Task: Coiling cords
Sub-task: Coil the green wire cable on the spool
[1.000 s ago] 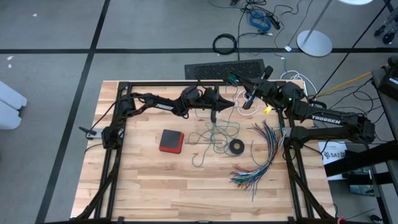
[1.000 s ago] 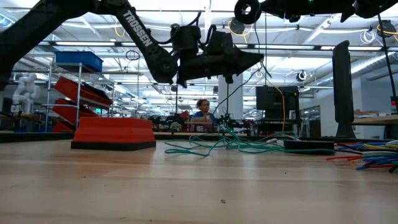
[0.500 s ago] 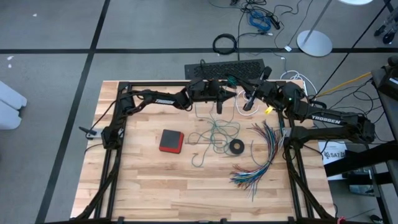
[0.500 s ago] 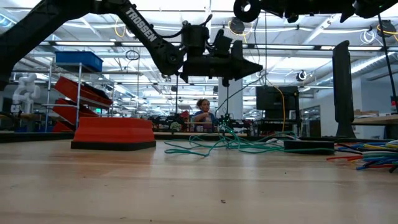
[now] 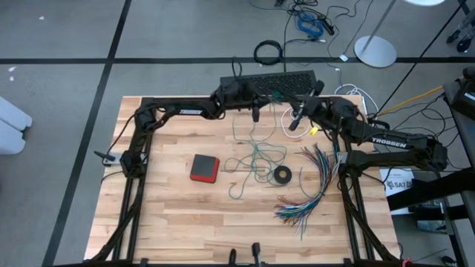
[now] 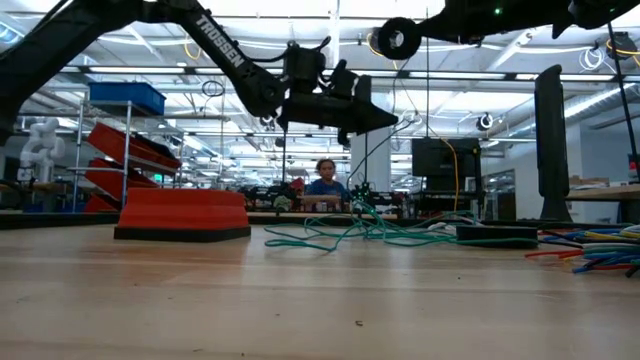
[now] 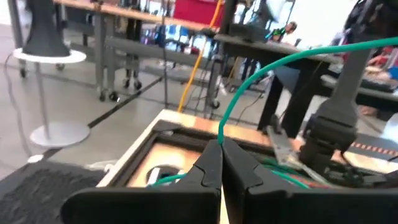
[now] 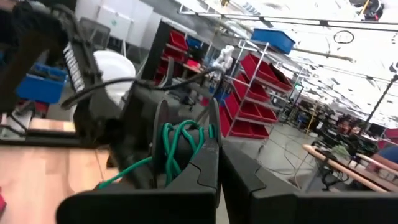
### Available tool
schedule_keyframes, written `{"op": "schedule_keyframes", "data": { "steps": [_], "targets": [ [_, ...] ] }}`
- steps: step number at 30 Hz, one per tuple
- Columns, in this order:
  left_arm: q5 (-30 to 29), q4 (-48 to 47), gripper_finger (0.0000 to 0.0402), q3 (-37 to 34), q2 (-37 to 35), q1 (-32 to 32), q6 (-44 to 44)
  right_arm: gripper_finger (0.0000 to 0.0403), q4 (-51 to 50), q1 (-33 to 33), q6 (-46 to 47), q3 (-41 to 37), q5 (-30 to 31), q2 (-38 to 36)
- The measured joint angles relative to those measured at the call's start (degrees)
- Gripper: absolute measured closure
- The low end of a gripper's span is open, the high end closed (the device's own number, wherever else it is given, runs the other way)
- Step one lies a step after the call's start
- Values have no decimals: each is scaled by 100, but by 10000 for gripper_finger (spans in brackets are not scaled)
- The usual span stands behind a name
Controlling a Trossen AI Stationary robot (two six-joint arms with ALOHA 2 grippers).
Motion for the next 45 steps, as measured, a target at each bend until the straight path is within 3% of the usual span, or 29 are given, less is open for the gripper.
{"op": "schedule_keyframes", "data": {
  "steps": [11,22,36,45],
  "targets": [
    [-75,-1840,401,-4,-909,273,1054,403,-1056,-153,-178,158,124,-2],
    [-905,-3246,401,-2,-1440,444,1798,403,-1134,-151,-140,170,-152,0],
    [-614,-3258,402,-4,-1527,413,1532,403,-1641,-348,-322,173,-217,29],
    [-425,-3525,402,-2,-1837,391,1448,403,-1596,-494,-652,173,-209,498]
  ]
}}
